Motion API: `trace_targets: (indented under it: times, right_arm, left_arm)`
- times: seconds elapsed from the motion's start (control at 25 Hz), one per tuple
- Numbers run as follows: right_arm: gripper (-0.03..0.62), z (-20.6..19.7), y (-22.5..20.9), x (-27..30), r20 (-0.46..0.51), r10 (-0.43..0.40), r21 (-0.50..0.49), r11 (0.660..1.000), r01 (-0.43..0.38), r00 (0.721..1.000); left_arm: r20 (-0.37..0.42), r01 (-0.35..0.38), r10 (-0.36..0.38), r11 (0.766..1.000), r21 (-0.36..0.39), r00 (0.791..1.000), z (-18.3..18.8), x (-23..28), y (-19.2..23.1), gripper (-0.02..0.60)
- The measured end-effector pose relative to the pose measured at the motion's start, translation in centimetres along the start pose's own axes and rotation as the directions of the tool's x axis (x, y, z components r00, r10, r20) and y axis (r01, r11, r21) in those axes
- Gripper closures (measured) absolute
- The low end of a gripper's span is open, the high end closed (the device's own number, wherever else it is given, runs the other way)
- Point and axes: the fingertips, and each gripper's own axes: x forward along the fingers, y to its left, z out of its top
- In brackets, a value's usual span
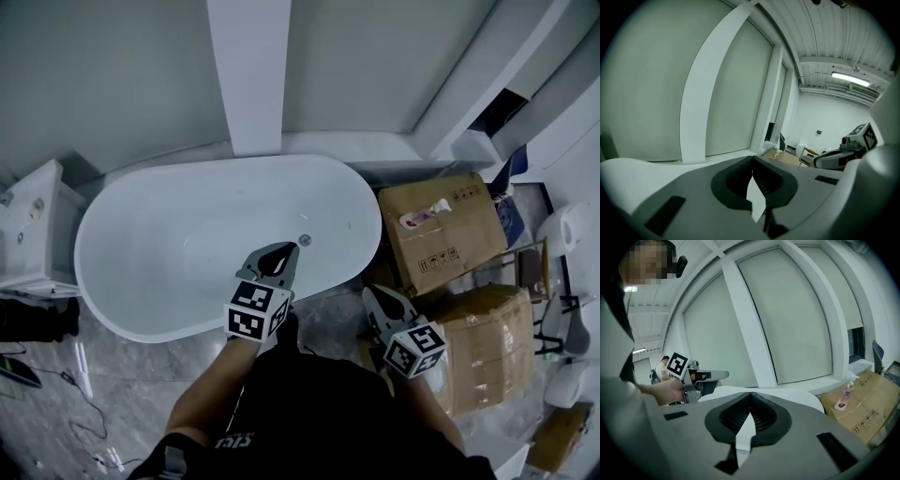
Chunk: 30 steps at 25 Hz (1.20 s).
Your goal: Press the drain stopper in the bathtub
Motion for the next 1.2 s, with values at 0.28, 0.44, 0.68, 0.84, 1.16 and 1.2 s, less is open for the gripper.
trace_targets:
  times: [0.28,0.44,0.68,0.84,1.16,1.2]
  right_arm:
    - [0.580,2.1,-1.5,4.0,-0.021,0.060,0.002,0.998,-0.060,0.998]
    - [0.580,2.9,-2.9,5.4,-0.030,0.110,-0.004,0.994,-0.110,0.993]
    - [0.580,4.0,-5.9,5.7,-0.030,0.170,0.000,0.985,-0.170,0.985]
    - [0.580,4.9,-8.2,4.9,-0.010,0.209,0.000,0.978,-0.209,0.978]
    - [0.580,6.4,-11.1,5.7,0.001,0.252,-0.005,0.968,-0.252,0.968]
    - [0.580,6.4,-11.1,6.2,-0.005,0.256,-0.005,0.967,-0.256,0.967]
  left_arm:
    - [-0.018,-0.037,0.037,0.999,-0.007,0.999,1.0,1.8,2.3,0.568]
    - [-0.025,-0.054,0.054,0.999,-0.008,0.998,1.5,3.4,1.6,0.568]
    - [-0.052,-0.089,0.089,0.996,0.013,0.995,2.3,5.3,-0.5,0.568]
    - [-0.049,-0.121,0.123,0.992,0.038,0.991,3.6,6.7,-2.0,0.568]
    - [-0.045,-0.200,0.203,0.978,0.057,0.978,4.8,8.6,-1.7,0.568]
    - [-0.051,-0.203,0.206,0.978,0.053,0.977,4.5,8.7,-1.3,0.568]
